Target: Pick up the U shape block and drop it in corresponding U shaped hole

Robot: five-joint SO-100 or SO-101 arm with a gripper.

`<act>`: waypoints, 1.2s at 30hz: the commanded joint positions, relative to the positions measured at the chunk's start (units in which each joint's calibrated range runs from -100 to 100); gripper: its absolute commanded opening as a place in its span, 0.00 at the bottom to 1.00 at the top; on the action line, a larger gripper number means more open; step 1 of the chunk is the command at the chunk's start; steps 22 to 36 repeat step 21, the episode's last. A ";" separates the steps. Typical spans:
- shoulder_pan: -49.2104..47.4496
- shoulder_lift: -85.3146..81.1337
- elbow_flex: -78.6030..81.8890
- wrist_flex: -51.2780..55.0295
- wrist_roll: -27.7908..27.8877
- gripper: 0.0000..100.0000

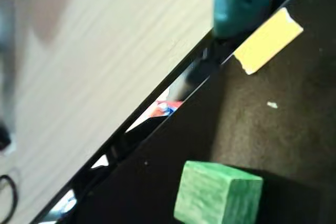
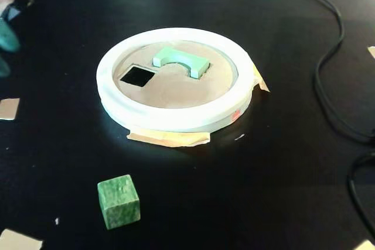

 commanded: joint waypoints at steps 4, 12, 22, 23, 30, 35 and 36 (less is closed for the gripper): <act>1.62 -3.69 8.05 -2.52 5.32 0.83; 1.62 -2.79 10.32 -1.61 10.45 0.83; 1.62 -5.75 21.07 -2.62 10.79 0.82; 1.62 -5.75 21.07 -2.62 10.79 0.82; 1.62 -5.75 21.07 -2.62 10.79 0.82; 1.62 -5.75 21.07 -2.62 10.79 0.82; 1.62 -5.75 21.07 -2.62 10.79 0.82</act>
